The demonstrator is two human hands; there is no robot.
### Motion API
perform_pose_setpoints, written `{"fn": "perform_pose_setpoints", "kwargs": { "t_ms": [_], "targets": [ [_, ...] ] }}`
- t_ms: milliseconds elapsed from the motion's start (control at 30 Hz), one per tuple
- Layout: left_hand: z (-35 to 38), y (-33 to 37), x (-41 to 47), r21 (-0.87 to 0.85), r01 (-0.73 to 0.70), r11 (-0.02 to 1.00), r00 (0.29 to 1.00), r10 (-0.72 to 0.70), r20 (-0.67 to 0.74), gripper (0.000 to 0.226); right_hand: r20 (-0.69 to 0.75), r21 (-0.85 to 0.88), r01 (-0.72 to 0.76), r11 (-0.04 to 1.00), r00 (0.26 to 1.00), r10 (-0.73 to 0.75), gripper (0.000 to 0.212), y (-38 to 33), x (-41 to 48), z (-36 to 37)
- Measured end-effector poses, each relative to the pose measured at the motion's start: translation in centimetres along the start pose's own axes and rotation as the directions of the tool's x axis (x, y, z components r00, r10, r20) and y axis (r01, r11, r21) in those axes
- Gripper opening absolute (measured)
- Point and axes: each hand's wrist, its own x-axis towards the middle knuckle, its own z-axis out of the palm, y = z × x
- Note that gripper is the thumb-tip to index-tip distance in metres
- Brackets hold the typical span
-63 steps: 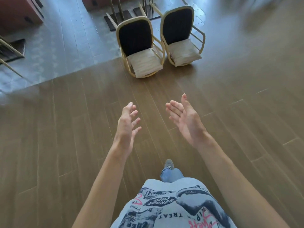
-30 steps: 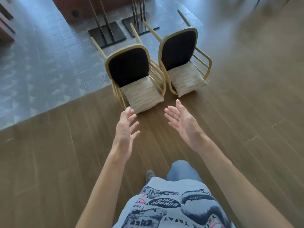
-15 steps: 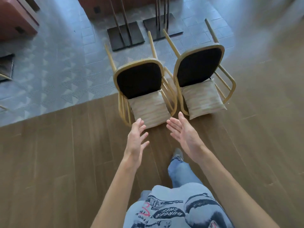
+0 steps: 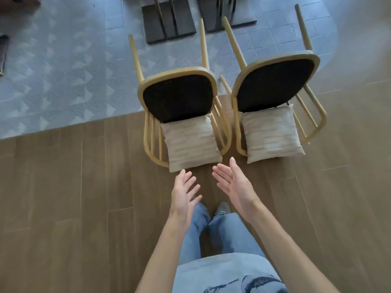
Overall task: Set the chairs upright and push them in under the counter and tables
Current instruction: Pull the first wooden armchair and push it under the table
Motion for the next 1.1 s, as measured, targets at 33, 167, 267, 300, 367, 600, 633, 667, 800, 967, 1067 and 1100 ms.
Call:
{"fn": "perform_pose_setpoints", "kwargs": {
  "t_ms": [33,167,267,300,367,600,633,667,800,967,1067,1100],
  "targets": [
    [0.0,-0.9,2.0,-0.031,0.011,0.999,1.000,-0.011,-0.004,0.055,-0.005,0.017,-0.015,1.000,1.000,0.015,0.066,1.0,1.8,-0.5],
    [-0.6,-5.0,11.3,-0.139,0.048,0.989,0.999,-0.050,-0.009,0.054,-0.022,0.006,-0.055,0.998,0.998,0.055,0.056,6.2,10.0,-2.3],
    [-1.5,-8.2,17.6,-0.217,0.082,0.973,0.996,-0.089,-0.024,0.052,-0.036,0.023,-0.074,0.997,0.997,0.075,0.054,9.9,15.5,-3.6],
    [-1.8,-9.4,20.7,-0.249,0.094,0.964,0.994,-0.103,-0.024,0.052,-0.051,0.032,-0.074,0.997,0.996,0.075,0.054,11.5,18.4,-4.3],
    [-2.4,-11.6,25.7,-0.318,0.141,0.938,0.988,-0.154,-0.017,0.052,-0.054,0.051,-0.097,0.994,0.994,0.099,0.053,14.4,23.2,-5.5],
    [-5.5,-19.9,42.4,-0.529,0.215,0.821,0.948,-0.305,-0.088,0.052,-0.102,0.139,-0.185,0.973,0.975,0.200,0.047,25.7,37.3,-9.5],
    [-5.8,-20.9,44.5,-0.560,0.227,0.797,0.939,-0.331,-0.091,0.052,-0.114,0.148,-0.181,0.972,0.974,0.198,0.046,26.9,38.8,-9.9],
    [-6.2,-21.9,46.7,-0.590,0.238,0.772,0.928,-0.360,-0.097,0.053,-0.132,0.166,-0.178,0.970,0.971,0.201,0.045,28.2,40.4,-10.4],
    [-7.1,-25.3,55.0,-0.731,0.190,0.655,0.911,-0.395,-0.117,0.057,-0.162,0.203,-0.174,0.964,0.965,0.208,0.043,32.6,46.3,-12.2],
    [-7.9,-27.6,61.3,-0.841,0.100,0.531,0.929,-0.353,-0.113,0.055,-0.135,0.200,-0.172,0.964,0.970,0.201,0.043,35.5,49.9,-13.9],
    [-8.0,-27.8,63.4,-0.894,0.044,0.447,0.950,-0.295,-0.101,0.056,-0.138,0.180,-0.177,0.968,0.969,0.203,0.043,36.6,50.5,-14.4],
    [-8.1,-27.8,63.8,-0.901,0.039,0.432,0.954,-0.286,-0.096,0.058,-0.140,0.176,-0.182,0.967,0.968,0.207,0.043,36.8,50.6,-14.4]
  ]
}}
